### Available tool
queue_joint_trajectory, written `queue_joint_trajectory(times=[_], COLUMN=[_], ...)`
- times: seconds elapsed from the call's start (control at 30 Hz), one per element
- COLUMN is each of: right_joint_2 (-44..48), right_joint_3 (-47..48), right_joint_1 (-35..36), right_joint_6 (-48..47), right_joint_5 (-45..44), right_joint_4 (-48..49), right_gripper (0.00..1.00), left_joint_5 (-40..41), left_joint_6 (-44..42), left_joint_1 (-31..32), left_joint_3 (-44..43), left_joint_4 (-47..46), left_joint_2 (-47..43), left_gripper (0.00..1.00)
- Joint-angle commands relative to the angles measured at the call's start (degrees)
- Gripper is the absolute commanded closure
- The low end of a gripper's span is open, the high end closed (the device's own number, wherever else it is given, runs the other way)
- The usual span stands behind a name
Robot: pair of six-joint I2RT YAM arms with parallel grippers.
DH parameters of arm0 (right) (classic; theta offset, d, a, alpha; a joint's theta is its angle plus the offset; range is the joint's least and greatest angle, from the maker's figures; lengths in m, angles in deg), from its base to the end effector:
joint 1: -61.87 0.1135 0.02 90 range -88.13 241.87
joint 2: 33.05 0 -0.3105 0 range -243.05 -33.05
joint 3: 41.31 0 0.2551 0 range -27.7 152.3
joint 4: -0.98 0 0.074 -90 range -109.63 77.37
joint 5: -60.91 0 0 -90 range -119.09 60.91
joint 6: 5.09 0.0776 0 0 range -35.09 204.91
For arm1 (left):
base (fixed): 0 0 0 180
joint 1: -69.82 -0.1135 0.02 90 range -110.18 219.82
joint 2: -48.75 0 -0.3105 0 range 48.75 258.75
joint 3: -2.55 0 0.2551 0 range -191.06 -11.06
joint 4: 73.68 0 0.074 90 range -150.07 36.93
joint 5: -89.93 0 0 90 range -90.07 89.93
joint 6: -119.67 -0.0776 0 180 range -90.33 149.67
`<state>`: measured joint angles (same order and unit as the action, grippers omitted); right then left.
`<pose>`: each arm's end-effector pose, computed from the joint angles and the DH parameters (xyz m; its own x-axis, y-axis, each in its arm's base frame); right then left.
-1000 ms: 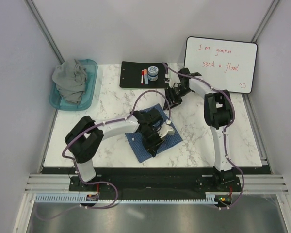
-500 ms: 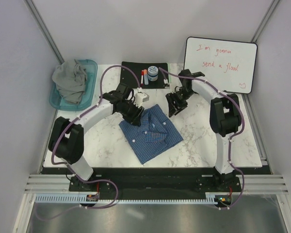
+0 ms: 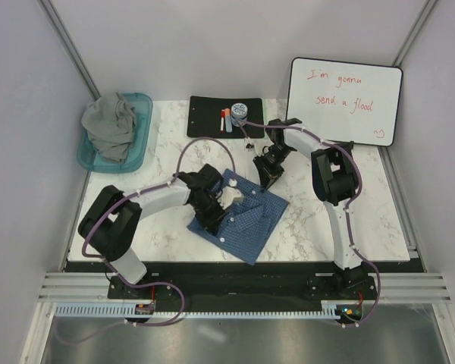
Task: Fold and stack the long sleeve shirts
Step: Fold the shirt
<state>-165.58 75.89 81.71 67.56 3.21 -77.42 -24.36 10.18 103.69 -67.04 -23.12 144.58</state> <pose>0.4251 0.1974 0.1356 -0.8201 -0.5639 -0.0969 -0.5225 0.6692 0.5284 0.2424 -0.2012 0.1687 -0.5665 0.7465 -0.3489 0.8221 0.4831 -0.3014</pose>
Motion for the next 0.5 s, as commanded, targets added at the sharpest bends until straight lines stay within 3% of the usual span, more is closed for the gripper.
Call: queue_joint_trajectory(times=[0.0,0.13,0.2,0.27,0.37,0.47], right_joint_2=[-5.9,-7.1,-6.3,-4.8,-2.1,-0.7], right_joint_3=[11.7,18.3,18.7,18.4,17.3,15.9], right_joint_1=[2.2,4.2,4.5,4.4,4.5,4.8], right_joint_6=[-3.3,-7.5,-8.9,-9.5,-10.4,-8.1], right_joint_5=[-0.6,1.0,0.9,0.4,0.6,2.3], right_joint_4=[1.4,-1.4,-1.6,-2.2,-2.3,0.6], right_gripper=[0.83,0.81,0.74,0.67,0.51,0.45], left_joint_5=[-4.9,-12.3,-13.3,-12.4,-7.4,-4.6], left_joint_6=[-0.9,2.3,0.9,-2.4,-8.5,-12.3], left_joint_1=[12.4,16.1,14.5,11.6,8.6,6.0], left_joint_3=[1.6,-4.9,-6.9,-8.3,-11.9,-15.7], left_joint_4=[2.1,5.6,5.9,5.9,7.2,7.3], left_joint_2=[-6.4,-7.1,-10.4,-12.2,-11.8,-7.5], left_gripper=[0.68,0.61,0.52,0.39,0.28,0.21])
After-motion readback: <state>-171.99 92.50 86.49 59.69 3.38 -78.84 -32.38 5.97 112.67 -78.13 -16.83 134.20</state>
